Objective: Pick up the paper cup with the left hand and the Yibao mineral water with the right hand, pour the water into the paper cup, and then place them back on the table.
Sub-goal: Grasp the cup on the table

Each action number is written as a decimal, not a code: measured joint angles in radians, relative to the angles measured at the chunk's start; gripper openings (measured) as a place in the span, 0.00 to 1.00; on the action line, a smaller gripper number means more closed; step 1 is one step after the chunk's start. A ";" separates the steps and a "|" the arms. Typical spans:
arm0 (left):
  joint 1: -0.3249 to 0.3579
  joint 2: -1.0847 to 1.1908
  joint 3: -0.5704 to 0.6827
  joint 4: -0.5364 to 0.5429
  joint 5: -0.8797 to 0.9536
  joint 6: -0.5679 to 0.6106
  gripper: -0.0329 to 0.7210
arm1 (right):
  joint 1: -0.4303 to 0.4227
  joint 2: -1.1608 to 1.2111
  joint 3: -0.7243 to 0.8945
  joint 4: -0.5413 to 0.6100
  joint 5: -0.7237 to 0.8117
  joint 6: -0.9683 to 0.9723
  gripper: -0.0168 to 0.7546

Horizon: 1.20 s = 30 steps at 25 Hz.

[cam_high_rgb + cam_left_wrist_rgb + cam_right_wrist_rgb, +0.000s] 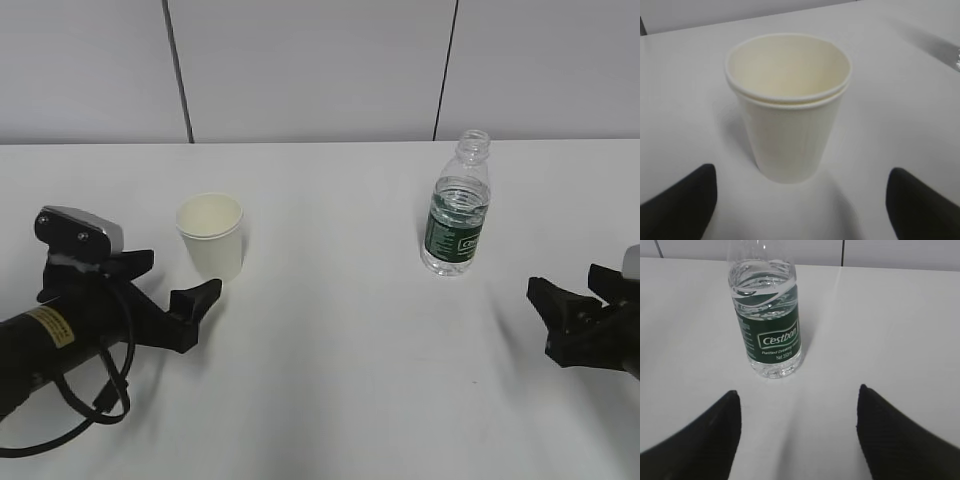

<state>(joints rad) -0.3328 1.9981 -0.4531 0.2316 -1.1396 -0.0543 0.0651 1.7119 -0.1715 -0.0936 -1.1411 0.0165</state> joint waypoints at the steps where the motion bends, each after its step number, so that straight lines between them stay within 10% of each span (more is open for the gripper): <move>1: 0.000 0.018 -0.014 0.000 0.000 -0.001 0.87 | 0.000 0.000 0.000 0.000 0.000 0.000 0.71; 30: 0.000 0.164 -0.253 -0.032 0.001 -0.033 0.83 | 0.000 0.000 0.000 -0.001 -0.002 -0.002 0.70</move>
<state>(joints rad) -0.3328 2.1617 -0.7058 0.1999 -1.1387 -0.0872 0.0651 1.7119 -0.1715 -0.0949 -1.1434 0.0148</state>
